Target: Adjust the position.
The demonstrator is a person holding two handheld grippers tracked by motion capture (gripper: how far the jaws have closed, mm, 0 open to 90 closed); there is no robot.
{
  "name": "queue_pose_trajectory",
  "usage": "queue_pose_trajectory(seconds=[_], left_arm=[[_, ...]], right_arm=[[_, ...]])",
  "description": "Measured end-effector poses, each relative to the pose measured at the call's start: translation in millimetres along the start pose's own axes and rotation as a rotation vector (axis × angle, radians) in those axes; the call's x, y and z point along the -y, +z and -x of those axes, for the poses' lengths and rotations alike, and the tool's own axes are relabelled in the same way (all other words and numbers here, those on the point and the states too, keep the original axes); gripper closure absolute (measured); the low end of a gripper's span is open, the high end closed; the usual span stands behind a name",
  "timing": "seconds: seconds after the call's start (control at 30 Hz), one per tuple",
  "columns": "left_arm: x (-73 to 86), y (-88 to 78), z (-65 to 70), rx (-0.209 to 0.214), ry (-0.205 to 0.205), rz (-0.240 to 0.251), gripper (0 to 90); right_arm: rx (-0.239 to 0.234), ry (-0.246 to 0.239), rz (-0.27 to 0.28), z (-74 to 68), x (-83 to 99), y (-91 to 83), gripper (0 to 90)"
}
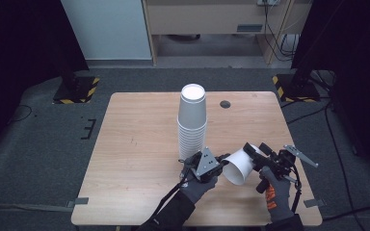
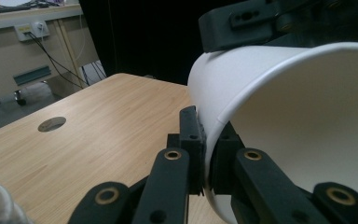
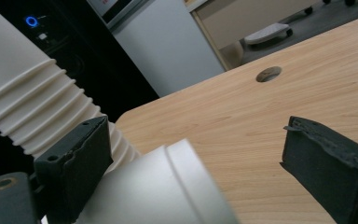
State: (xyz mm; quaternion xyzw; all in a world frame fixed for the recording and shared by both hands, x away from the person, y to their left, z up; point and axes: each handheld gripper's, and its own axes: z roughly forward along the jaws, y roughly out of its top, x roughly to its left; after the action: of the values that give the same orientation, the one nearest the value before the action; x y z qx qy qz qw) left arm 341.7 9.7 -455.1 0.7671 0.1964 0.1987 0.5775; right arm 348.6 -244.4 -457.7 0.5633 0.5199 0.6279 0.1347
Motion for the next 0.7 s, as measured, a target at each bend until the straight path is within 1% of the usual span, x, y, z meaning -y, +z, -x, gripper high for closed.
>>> queue_pose_trajectory(seconds=[0.07,0.13,0.17,0.2,0.27,0.3,0.33,0.37,0.4,0.47,0.53,0.57,0.6,0.67,0.7], left_arm=[[-0.5,-2.7,-0.6,0.011,0.0,-0.006,85.7],[-1.1,-6.3,-1.6,0.022,0.001,-0.015,85.7],[-1.6,-9.1,-2.6,0.025,0.002,-0.02,85.7],[-1.9,-10.8,-3.3,0.026,0.003,-0.021,85.7],[-2.6,-15.6,-5.7,0.024,0.005,-0.026,85.7],[-2.7,-20.8,-8.3,0.027,-0.002,-0.028,85.7],[-2.7,-20.8,-8.3,0.027,-0.002,-0.028,85.7],[-2.0,-26.5,-10.6,0.03,-0.009,-0.03,85.7],[-2.0,-26.5,-10.6,0.03,-0.009,-0.03,85.7],[-1.2,-32.1,-12.9,0.035,-0.021,-0.027,85.7],[-0.4,-40.3,-16.2,0.045,-0.028,-0.027,85.7],[-0.2,-43.4,-17.3,0.046,-0.027,-0.03,85.7],[-0.2,-43.4,-17.3,0.046,-0.027,-0.03,85.7],[0.8,-50.0,-20.1,0.045,-0.03,-0.031,85.7],[1.6,-53.4,-21.4,0.044,-0.037,-0.028,85.7]], right_arm=[[0.023,-0.019,0.007,2.2,-1.0,-0.3,9.4],[0.045,-0.027,0.013,5.0,-2.9,-1.8,10.9],[0.05,-0.028,0.018,6.5,-3.5,-2.3,11.0],[0.054,-0.017,0.02,8.0,-4.8,-3.5,11.1],[0.063,-0.025,0.03,12.0,-7.1,-5.5,11.5],[0.068,-0.03,0.034,13.3,-7.9,-6.0,11.8],[0.068,-0.03,0.034,13.3,-7.9,-6.0,11.8],[0.079,-0.042,0.033,14.9,-8.8,-6.6,11.8],[0.079,-0.042,0.033,14.9,-8.8,-6.6,11.8],[0.095,-0.073,0.034,17.0,-8.9,-6.0,12.0],[0.118,-0.115,0.02,18.3,-8.5,-4.7,12.1],[0.125,-0.131,0.013,18.3,-8.3,-4.0,12.1],[0.125,-0.131,0.013,18.3,-8.3,-4.0,12.1],[0.142,-0.174,0.002,18.3,-7.6,-3.0,12.1],[0.148,-0.186,-0.007,18.2,-7.5,-2.9,12.1]])
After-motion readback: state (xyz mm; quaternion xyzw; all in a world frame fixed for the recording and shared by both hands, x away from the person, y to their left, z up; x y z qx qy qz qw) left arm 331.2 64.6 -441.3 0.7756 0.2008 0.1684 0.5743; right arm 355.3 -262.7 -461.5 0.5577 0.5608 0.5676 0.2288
